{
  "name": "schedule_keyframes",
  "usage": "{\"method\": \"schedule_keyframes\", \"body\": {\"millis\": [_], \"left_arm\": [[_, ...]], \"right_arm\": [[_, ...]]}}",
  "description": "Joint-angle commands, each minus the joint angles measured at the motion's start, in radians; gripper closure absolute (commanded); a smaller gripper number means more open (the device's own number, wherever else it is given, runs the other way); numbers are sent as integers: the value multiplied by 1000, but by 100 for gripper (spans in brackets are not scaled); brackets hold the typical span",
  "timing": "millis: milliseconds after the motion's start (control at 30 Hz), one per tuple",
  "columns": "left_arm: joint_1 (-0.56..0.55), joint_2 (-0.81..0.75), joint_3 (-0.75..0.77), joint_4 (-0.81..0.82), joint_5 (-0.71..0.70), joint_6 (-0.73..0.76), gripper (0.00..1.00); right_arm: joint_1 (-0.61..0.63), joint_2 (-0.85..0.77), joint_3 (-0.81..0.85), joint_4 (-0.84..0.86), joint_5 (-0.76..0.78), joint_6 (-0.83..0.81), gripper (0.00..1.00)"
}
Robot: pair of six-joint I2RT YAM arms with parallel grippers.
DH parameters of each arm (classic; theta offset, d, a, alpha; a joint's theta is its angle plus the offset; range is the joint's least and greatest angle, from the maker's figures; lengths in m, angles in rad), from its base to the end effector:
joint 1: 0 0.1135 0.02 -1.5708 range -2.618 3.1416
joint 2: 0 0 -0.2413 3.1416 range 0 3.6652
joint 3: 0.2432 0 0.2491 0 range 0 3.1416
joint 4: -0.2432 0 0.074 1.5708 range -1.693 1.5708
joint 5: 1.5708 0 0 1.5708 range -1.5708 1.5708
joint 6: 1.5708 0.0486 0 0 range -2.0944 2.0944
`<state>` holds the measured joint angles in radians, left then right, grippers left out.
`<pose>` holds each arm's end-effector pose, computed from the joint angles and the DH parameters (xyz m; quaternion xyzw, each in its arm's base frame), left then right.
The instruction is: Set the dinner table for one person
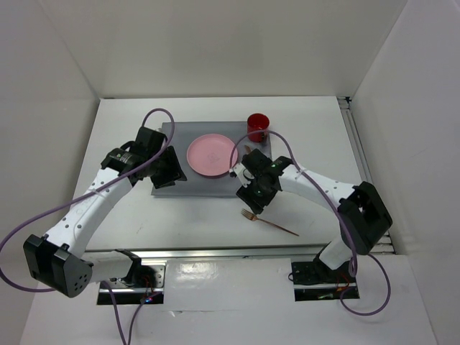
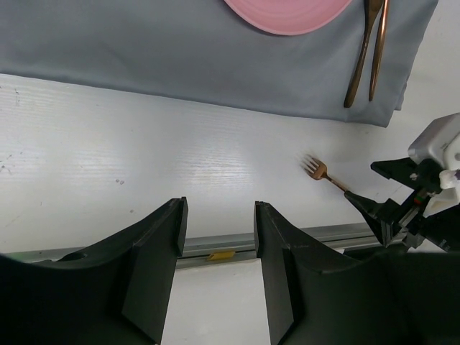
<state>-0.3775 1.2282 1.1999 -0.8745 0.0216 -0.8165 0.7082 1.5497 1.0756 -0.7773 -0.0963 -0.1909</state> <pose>0.2397 -0.0962 0.2977 -0.2022 0.9228 -0.1927 0.2654 0.2217 0.1960 0.1816 -0.4354 0.8848 0.0866 0.1414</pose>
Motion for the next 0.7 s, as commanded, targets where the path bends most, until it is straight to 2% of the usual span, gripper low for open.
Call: {"method": "schedule_keyframes", "body": {"millis": [0,533,633,667], "left_arm": [[-4,-18,30,-3,-15,0,42],[-4,-9,21,-12,-15,10,42],[-4,-9,21,-12,-15,10,42],[-4,-9,21,-12,-15,10,42]], "right_arm": [[2,-3,-5,-73,-29,-85,38],[2,95,-75,-48,7,-134,38],[2,105,-75,-39,16,-143,39],[2,116,-85,-30,17,-143,42]]}}
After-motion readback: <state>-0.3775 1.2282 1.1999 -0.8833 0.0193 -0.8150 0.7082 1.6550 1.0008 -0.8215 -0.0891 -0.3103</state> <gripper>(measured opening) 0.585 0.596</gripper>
